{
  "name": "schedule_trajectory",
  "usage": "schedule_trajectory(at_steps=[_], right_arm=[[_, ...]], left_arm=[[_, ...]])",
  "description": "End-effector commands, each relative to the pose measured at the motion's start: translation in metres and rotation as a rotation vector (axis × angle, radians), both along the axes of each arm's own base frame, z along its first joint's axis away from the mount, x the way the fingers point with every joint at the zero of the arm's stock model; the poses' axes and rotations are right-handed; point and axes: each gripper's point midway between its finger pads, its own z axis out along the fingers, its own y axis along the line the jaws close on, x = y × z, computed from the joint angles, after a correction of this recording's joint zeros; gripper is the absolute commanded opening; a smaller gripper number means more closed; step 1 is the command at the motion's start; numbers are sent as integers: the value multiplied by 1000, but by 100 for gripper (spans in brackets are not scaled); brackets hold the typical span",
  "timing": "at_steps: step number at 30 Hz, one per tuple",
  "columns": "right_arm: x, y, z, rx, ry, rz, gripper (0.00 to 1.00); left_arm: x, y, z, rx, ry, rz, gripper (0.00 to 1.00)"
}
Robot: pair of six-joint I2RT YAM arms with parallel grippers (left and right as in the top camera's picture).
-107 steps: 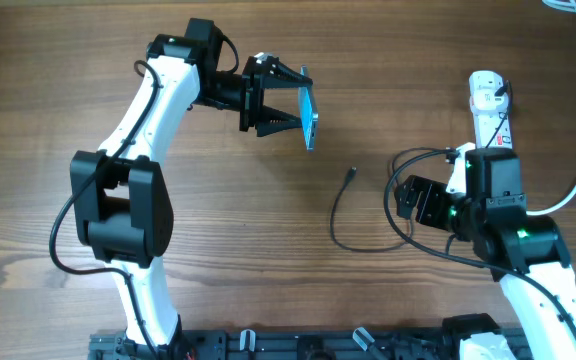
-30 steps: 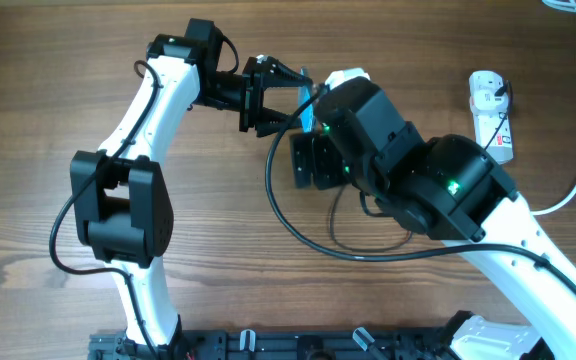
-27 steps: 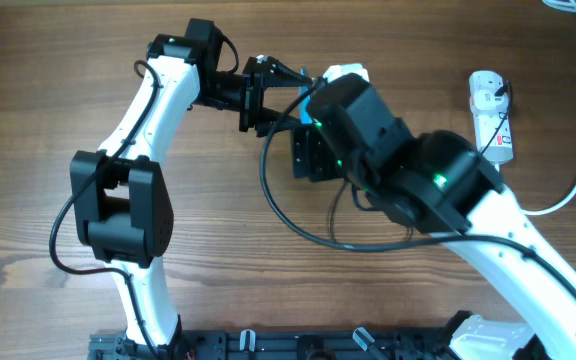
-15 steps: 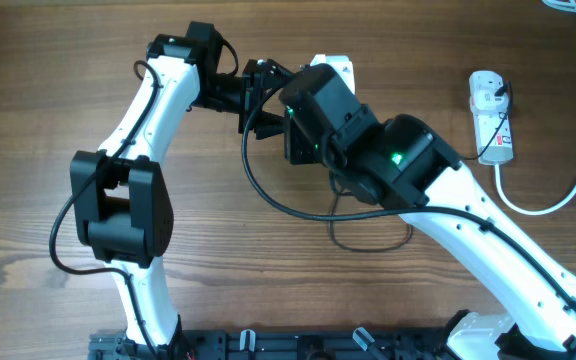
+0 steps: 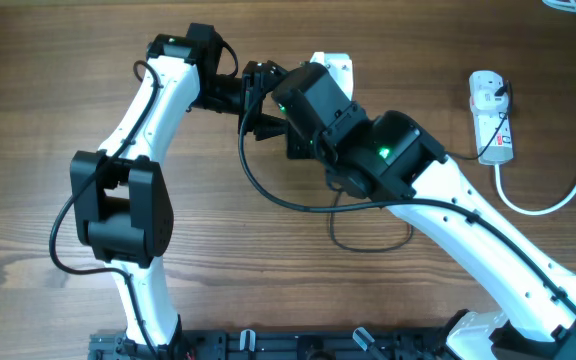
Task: Plug charger to phone and switch on socket
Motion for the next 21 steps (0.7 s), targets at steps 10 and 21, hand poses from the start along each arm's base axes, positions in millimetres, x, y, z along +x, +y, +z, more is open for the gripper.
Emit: schedule_trajectory(at_steps=[10, 21], right_arm=[[4, 2, 5, 2, -26, -18, 7], [12, -2, 11, 222, -12, -294, 4]], left_arm=[[0, 2, 26, -63, -30, 8, 64], [0, 2, 26, -60, -30, 8, 100]])
